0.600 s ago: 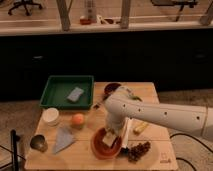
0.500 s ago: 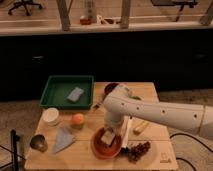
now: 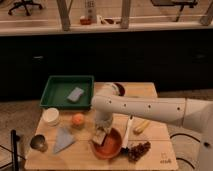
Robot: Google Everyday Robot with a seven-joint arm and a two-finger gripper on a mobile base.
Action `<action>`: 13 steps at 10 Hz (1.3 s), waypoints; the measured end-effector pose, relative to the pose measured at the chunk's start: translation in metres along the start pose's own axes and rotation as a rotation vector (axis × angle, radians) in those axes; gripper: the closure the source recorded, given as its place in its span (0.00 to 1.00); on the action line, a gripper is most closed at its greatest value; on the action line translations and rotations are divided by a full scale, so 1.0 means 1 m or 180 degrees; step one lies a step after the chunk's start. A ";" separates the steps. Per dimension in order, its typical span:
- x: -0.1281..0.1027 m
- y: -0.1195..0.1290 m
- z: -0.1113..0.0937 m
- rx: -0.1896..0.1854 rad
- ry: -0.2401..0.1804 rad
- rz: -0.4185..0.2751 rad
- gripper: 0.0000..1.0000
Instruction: Wipe red bowl with eraser
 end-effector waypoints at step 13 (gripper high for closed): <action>0.000 0.091 0.016 0.0057 -0.0186 0.0477 1.00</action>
